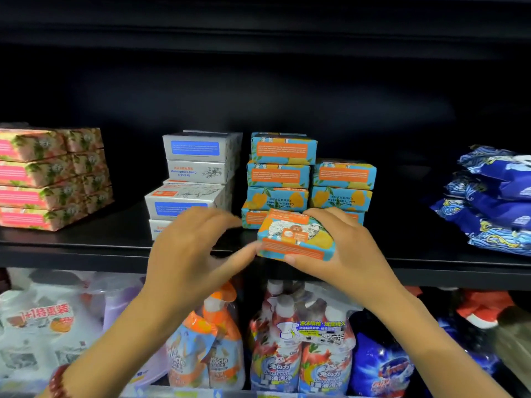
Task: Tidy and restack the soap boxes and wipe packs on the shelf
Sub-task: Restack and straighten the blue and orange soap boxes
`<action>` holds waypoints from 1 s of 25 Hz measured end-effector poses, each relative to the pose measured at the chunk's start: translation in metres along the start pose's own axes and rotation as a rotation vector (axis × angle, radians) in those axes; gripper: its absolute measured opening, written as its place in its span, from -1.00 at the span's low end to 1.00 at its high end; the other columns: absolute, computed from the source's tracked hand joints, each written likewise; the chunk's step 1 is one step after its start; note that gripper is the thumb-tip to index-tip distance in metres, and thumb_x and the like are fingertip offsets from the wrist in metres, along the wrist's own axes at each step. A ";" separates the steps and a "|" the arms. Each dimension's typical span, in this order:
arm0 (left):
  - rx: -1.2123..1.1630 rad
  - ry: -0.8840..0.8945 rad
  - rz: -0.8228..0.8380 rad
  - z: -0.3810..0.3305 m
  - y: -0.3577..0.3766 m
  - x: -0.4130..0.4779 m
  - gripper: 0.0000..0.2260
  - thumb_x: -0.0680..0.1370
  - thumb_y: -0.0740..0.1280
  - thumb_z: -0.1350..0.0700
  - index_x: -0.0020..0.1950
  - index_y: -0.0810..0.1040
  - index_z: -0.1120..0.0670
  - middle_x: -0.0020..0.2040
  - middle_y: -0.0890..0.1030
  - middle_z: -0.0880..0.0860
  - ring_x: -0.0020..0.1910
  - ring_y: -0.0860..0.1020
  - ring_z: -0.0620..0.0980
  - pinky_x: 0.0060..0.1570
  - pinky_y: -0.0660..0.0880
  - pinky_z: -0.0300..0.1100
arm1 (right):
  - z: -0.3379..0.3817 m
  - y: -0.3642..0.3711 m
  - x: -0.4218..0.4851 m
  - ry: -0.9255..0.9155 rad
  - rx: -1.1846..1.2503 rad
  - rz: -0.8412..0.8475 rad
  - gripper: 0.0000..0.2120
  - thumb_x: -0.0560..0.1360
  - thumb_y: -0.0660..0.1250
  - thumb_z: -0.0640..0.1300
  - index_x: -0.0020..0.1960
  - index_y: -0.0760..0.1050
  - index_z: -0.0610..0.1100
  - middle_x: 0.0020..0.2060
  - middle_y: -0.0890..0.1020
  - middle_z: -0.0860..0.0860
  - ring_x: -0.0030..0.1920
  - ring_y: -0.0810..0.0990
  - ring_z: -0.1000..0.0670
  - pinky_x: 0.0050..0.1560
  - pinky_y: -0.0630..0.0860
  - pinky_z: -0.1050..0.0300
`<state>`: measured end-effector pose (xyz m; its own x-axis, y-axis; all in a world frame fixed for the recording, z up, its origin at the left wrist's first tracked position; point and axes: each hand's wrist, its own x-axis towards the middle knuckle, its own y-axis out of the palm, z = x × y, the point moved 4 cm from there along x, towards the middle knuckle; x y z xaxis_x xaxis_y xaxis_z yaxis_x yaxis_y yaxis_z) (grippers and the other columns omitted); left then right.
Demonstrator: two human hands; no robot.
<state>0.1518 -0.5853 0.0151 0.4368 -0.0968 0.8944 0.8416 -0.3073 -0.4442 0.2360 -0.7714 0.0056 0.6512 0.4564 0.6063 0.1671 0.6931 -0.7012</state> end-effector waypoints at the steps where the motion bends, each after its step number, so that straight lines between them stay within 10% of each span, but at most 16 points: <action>1: -0.045 0.032 -0.068 -0.003 -0.004 0.016 -0.63 0.44 0.35 -0.12 -0.07 0.64 0.19 -0.13 0.65 0.07 -0.14 0.56 0.00 -0.15 0.47 -0.11 | -0.004 -0.007 -0.005 0.013 0.017 -0.046 -0.28 0.26 0.38 0.28 0.30 0.39 -0.07 0.07 0.44 0.12 0.11 0.43 0.11 0.09 0.42 0.20; 5: -0.100 0.078 0.039 -0.007 0.010 0.089 -0.58 0.45 0.41 -0.10 0.17 0.54 0.15 0.10 0.59 0.07 0.10 0.51 0.01 0.08 0.42 -0.12 | -0.020 -0.026 -0.021 0.079 0.084 -0.140 -0.28 0.23 0.38 0.26 0.28 0.42 -0.10 0.13 0.47 0.07 0.16 0.47 0.04 0.12 0.49 0.03; 12: 0.183 -0.050 0.434 0.012 0.071 0.143 -0.22 0.36 0.37 -0.33 0.48 0.25 -0.03 0.31 0.49 0.02 0.25 0.45 0.06 0.11 0.42 -0.06 | -0.033 -0.046 -0.041 0.076 0.130 -0.236 -0.40 0.24 0.44 0.31 0.19 0.41 0.13 0.07 0.45 0.26 0.13 0.48 0.14 0.03 0.49 0.28; 16: 0.197 -0.030 0.417 0.015 0.075 0.144 -0.30 0.40 0.33 -0.32 0.46 0.29 -0.06 0.26 0.53 0.04 0.22 0.48 0.08 0.05 0.44 -0.07 | -0.037 -0.057 -0.042 0.055 0.138 -0.305 -0.50 0.25 0.44 0.22 0.13 0.35 0.27 0.06 0.44 0.33 0.11 0.46 0.22 -0.02 0.37 0.50; 25: 0.012 -0.036 0.308 0.011 0.062 0.137 -0.27 0.25 0.51 -0.22 0.34 0.41 -0.01 0.20 0.51 0.02 0.17 0.45 0.02 0.09 0.39 -0.13 | -0.046 -0.072 -0.029 0.047 0.110 -0.380 -0.43 0.24 0.44 0.15 0.18 0.47 -0.07 0.03 0.50 0.10 0.05 0.48 0.17 -0.04 0.37 0.47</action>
<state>0.2672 -0.6075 0.1095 0.6828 -0.1499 0.7150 0.6713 -0.2576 -0.6950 0.2392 -0.8604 0.0213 0.5915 0.1318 0.7955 0.3239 0.8646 -0.3841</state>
